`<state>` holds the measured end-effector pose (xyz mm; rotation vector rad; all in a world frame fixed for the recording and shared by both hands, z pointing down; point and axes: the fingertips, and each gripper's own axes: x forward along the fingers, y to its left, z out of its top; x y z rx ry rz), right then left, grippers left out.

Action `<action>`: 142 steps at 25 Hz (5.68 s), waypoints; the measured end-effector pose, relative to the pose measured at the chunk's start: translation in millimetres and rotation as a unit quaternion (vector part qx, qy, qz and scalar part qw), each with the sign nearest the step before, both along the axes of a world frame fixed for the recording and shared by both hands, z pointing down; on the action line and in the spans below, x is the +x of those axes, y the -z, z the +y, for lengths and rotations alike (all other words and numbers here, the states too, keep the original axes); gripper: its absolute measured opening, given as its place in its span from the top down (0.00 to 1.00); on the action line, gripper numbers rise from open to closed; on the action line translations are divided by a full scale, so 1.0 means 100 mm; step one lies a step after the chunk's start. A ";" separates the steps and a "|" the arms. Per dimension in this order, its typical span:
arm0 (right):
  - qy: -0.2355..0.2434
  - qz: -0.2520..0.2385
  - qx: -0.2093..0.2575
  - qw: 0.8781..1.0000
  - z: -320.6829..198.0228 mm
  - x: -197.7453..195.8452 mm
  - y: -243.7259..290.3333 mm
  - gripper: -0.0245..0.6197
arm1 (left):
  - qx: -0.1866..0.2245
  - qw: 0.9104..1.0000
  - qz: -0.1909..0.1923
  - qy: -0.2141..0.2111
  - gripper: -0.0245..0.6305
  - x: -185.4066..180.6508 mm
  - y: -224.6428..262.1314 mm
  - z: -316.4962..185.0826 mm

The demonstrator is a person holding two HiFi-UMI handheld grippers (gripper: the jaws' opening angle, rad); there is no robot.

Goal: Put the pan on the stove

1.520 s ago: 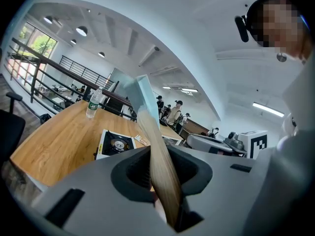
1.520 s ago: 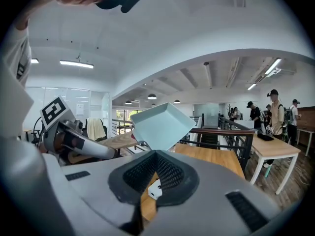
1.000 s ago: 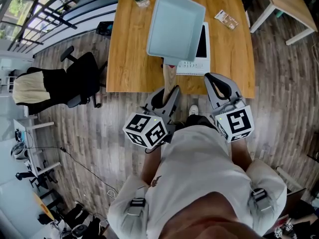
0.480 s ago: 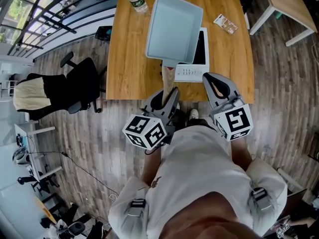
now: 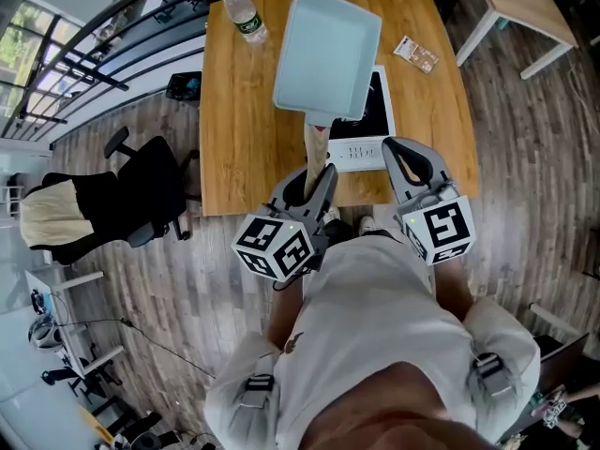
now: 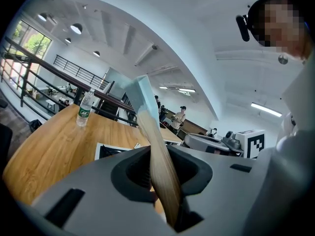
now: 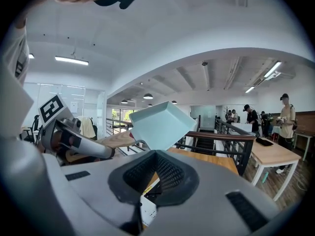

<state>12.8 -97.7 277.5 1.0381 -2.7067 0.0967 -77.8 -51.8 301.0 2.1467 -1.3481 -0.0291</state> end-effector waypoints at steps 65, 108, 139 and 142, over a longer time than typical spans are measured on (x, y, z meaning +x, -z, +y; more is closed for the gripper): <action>-0.045 0.061 -0.134 0.988 -0.55 0.04 -1.28 0.93 | -0.133 0.990 0.014 -0.043 0.82 -0.12 -1.31 -0.66; -0.048 0.086 -0.208 0.973 -0.43 0.13 -1.94 0.93 | -0.215 0.976 0.013 -0.043 0.82 0.14 -2.30 -0.60; -0.057 0.088 -0.211 0.972 -0.40 0.14 -1.97 0.93 | -0.231 0.968 -0.083 -0.052 0.78 0.24 -2.62 -0.55; -0.056 0.088 -0.211 0.972 -0.39 0.12 -1.97 0.93 | -0.231 0.968 -0.084 -0.054 0.78 0.24 -2.62 -0.55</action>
